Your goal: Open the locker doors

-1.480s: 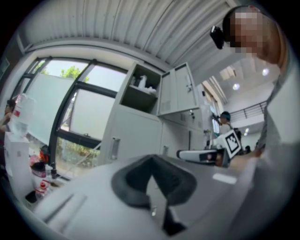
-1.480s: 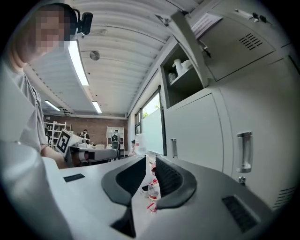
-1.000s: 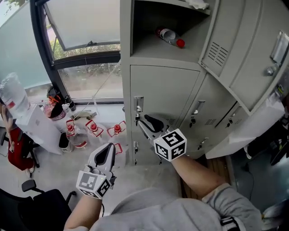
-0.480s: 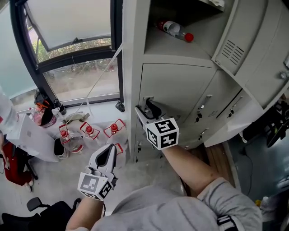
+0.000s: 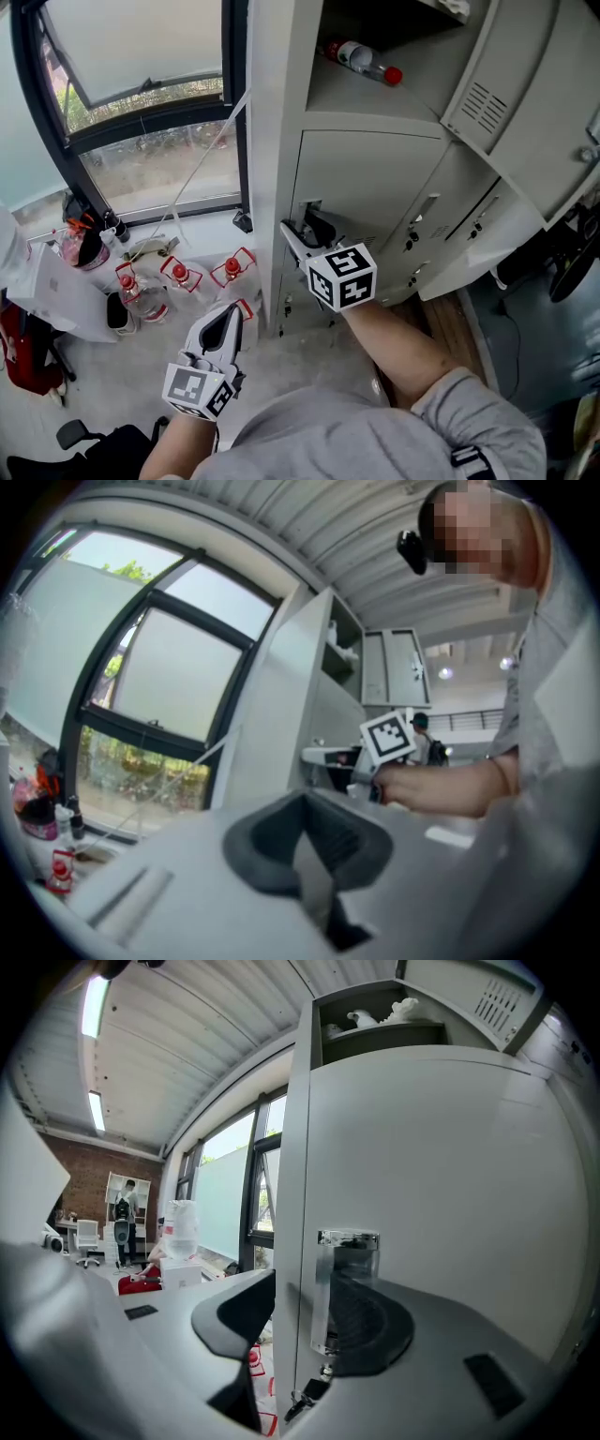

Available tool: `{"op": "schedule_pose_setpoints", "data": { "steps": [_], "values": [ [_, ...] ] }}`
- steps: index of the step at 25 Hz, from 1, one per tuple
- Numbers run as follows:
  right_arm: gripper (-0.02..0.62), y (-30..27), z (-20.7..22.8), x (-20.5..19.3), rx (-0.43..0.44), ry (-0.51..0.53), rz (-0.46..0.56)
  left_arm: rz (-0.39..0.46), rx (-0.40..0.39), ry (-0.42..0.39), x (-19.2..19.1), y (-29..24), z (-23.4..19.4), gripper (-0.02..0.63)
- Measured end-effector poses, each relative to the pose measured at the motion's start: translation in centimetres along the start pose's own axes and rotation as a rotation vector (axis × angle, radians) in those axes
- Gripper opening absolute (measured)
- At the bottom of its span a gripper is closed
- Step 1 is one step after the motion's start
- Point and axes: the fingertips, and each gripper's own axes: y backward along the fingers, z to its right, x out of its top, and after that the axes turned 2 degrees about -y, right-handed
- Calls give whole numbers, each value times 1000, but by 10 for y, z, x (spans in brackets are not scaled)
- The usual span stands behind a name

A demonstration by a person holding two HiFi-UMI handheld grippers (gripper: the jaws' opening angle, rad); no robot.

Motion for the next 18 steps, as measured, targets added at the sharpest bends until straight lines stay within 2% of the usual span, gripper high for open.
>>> {"op": "schedule_pose_setpoints", "data": {
  "steps": [8, 18],
  "values": [
    [161, 18, -10, -2, 57, -14, 9, -6, 12, 12, -7, 6, 11, 5],
    [161, 94, -22, -10, 210, -16, 42, -16, 30, -32, -6, -5, 85, 5]
  ]
}}
